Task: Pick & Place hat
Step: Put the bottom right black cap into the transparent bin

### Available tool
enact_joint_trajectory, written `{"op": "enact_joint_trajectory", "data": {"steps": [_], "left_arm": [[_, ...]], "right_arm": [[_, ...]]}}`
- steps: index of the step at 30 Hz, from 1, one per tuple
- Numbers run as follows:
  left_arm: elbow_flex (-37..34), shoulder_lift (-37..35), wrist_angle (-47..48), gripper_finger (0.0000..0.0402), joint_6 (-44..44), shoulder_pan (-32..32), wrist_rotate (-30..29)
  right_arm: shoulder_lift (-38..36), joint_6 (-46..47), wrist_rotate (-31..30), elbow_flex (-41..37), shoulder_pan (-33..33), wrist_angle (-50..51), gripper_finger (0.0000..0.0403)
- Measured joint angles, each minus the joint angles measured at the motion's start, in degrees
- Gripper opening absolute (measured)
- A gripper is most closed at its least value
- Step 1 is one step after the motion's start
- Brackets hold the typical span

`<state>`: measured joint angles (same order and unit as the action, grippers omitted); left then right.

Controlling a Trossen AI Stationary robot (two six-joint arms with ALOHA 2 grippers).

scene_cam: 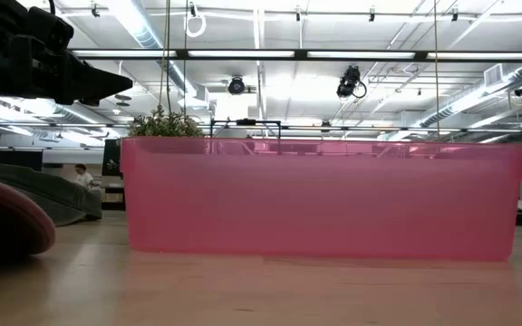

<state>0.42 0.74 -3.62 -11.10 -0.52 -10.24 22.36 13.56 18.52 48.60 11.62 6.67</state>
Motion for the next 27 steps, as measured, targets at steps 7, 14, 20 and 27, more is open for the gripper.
{"op": "enact_joint_trajectory", "data": {"steps": [7, 14, 20, 27], "left_arm": [[-0.01, 0.0, 0.0, 0.0067, 0.0, 0.0, -0.02], [-0.01, 0.01, 0.0, 0.0067, -0.01, 0.01, -0.02], [0.0, -0.01, 0.0, 0.0067, -0.01, -0.02, -0.02], [0.0, -0.01, 0.0, 0.0067, 0.0, 0.0, -0.01]], "right_arm": [[2.71, -0.48, 5.83, 0.02, 0.02, -2.13, 0.0252], [2.87, -4.37, 13.74, 0.22, -0.01, -3.09, 0.0252], [3.09, -0.36, 14.21, 3.68, -2.16, -1.08, 0.0252], [6.24, 4.16, 14.14, 4.79, -7.9, -4.58, 0.0252]]}}
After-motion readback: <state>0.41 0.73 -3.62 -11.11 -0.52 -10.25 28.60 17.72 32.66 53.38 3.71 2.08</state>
